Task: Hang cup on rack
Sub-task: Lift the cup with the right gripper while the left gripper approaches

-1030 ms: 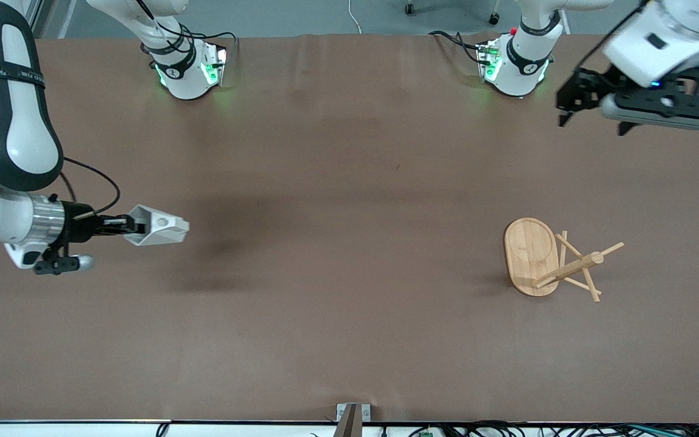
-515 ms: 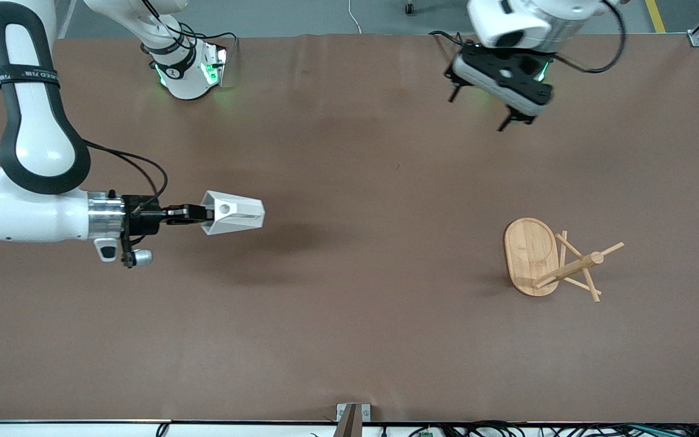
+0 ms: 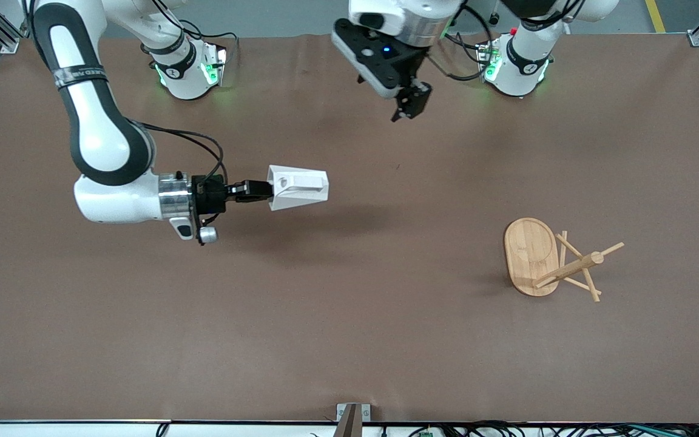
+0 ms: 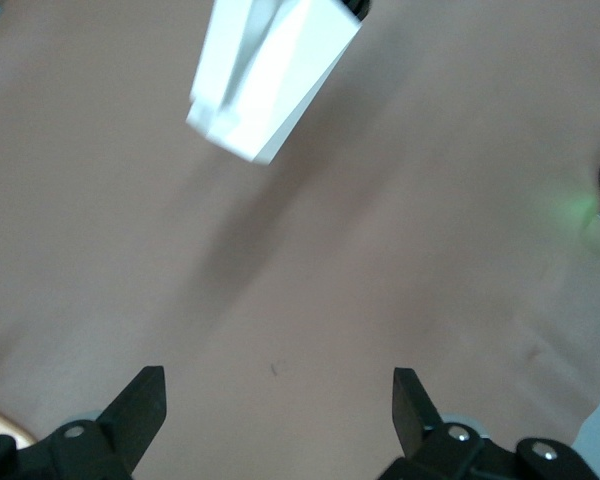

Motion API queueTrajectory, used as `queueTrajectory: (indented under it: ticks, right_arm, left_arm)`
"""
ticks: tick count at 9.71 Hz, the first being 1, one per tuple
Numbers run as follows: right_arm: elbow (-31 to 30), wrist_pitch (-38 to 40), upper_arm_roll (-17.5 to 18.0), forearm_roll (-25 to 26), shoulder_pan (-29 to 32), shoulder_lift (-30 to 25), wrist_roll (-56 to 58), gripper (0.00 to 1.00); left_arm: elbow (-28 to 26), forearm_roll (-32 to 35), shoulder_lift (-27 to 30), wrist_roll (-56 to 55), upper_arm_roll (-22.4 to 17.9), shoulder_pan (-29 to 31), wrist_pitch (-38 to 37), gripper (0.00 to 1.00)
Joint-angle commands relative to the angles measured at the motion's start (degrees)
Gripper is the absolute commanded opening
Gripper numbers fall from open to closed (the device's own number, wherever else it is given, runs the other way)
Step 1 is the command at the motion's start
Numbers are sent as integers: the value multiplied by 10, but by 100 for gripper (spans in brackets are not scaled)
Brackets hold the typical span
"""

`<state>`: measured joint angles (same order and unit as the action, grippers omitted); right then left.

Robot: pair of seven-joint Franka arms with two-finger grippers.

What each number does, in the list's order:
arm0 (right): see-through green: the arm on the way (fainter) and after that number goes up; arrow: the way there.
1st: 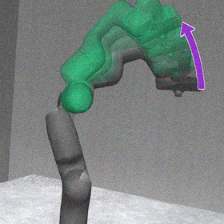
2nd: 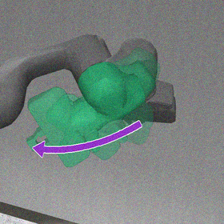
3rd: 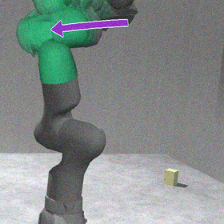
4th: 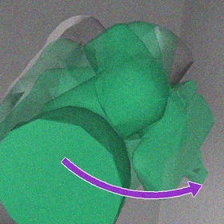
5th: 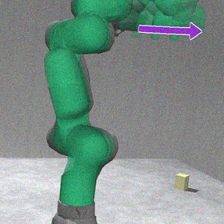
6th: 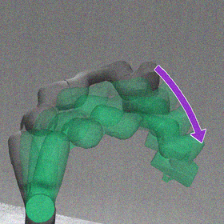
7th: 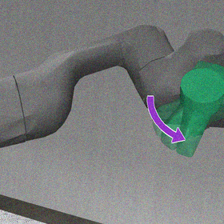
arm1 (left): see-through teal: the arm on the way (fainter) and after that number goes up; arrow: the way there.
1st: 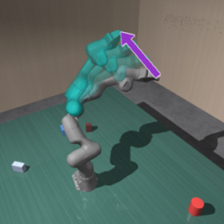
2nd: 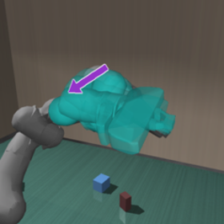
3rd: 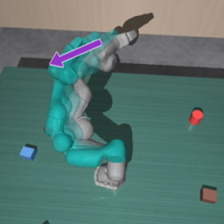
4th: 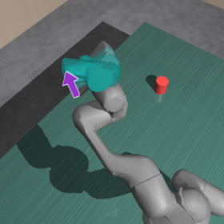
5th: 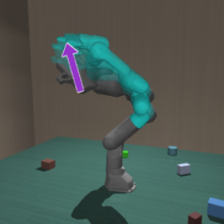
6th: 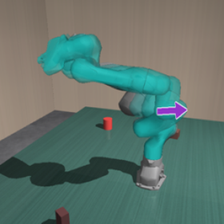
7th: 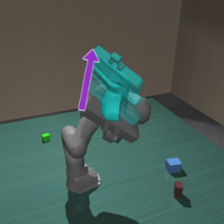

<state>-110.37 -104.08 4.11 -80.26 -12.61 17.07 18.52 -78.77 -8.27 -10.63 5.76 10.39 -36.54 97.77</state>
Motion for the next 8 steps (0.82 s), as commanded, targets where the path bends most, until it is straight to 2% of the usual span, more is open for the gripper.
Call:
queueTrajectory:
  ticks: [1,2,3,8]
  right_arm:
    - [-68,9,-3,-69,-14,-21,78,1]
    - [-86,37,-3,-102,-15,-20,102,1]
    - [-95,58,-3,-107,-15,-19,111,1]
    - [-104,62,-1,-113,-21,-22,120,1]
  left_arm:
    - [39,12,-49,20,-6,-18,-4,100]
    - [59,16,-70,48,-7,-22,-4,100]
    - [73,20,-90,80,-5,-23,1,100]
    - [72,38,-130,117,-6,-47,46,100]
